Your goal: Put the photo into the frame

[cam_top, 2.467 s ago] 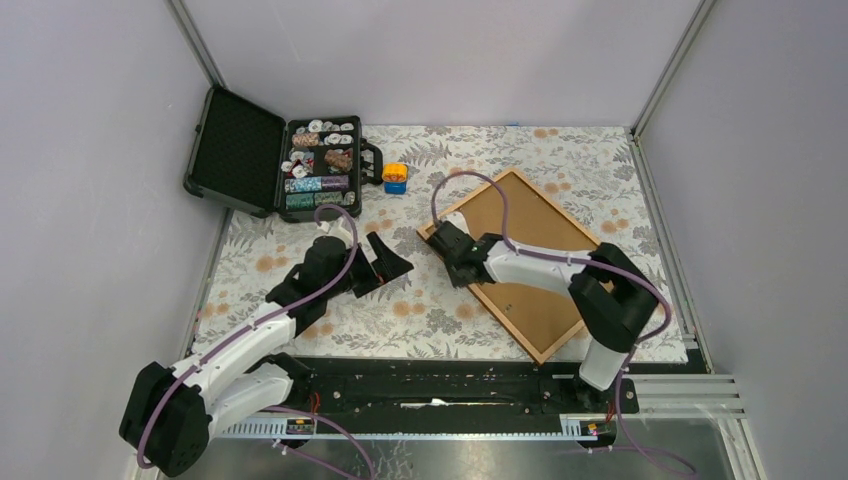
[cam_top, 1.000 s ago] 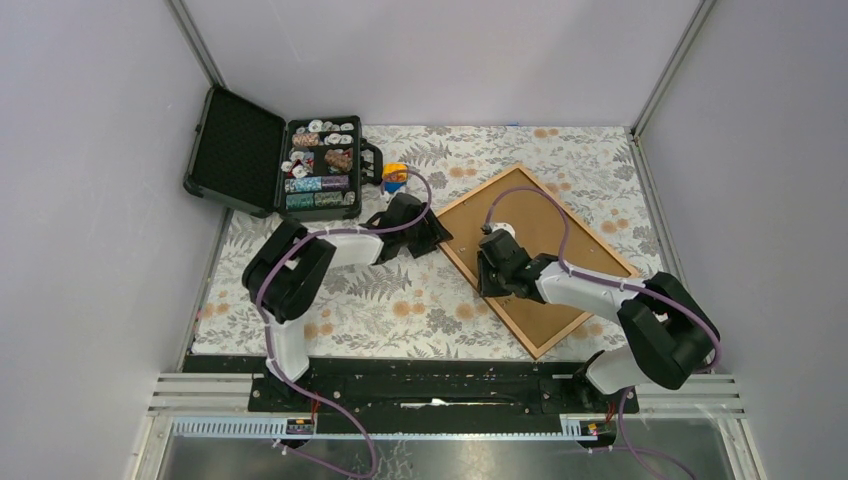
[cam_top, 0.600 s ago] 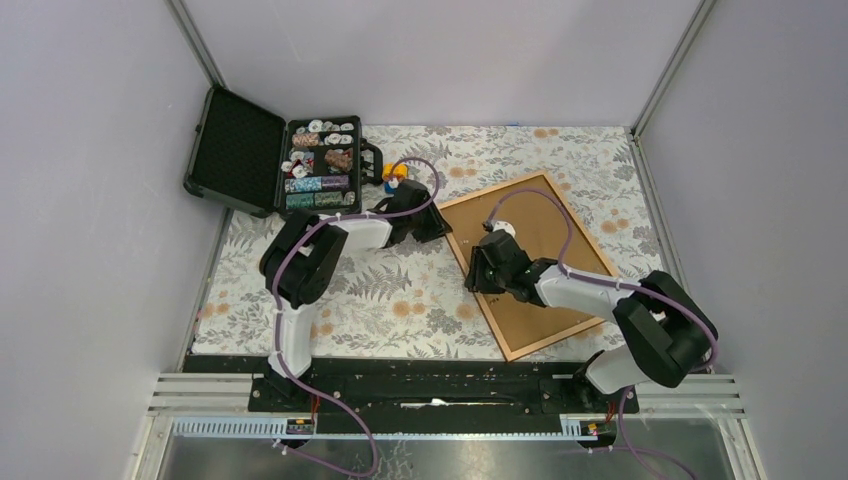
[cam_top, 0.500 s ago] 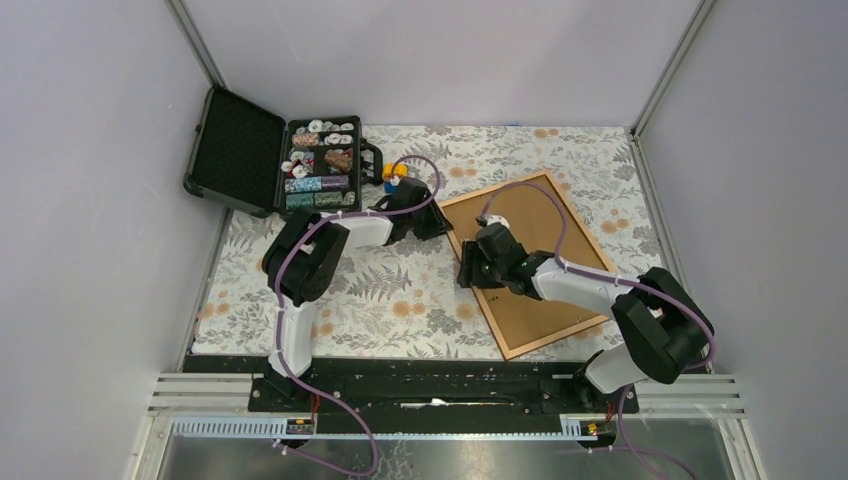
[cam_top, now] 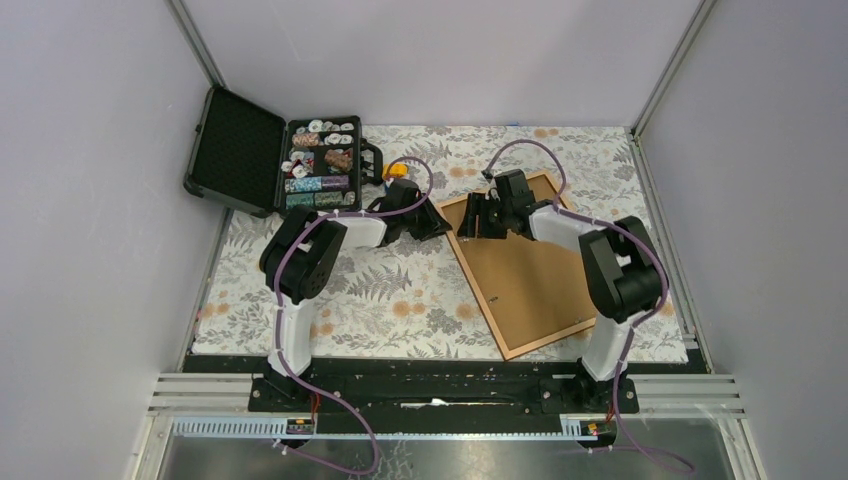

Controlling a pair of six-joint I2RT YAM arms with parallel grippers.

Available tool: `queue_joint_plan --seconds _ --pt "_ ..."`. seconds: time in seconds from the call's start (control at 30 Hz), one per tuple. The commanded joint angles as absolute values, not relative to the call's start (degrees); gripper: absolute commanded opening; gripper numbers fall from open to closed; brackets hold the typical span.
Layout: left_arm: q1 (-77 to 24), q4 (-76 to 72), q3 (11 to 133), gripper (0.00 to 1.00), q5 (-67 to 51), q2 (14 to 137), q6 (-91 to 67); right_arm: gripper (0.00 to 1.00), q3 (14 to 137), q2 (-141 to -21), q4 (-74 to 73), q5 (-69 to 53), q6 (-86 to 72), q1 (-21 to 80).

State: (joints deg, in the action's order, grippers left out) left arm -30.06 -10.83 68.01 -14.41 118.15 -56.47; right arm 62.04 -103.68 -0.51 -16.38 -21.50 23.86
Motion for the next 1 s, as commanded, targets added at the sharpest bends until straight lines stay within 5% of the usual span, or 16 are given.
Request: queue_joint_plan --seconds 0.0,0.97 --pt "-29.44 -9.76 66.6 0.29 -15.28 119.83 -55.9 0.64 66.16 -108.75 3.11 -24.18 -19.31 23.43" --pt "-29.44 -9.84 66.54 0.23 -14.9 120.0 -56.21 0.54 58.9 -108.72 4.48 -22.56 -21.38 23.53"
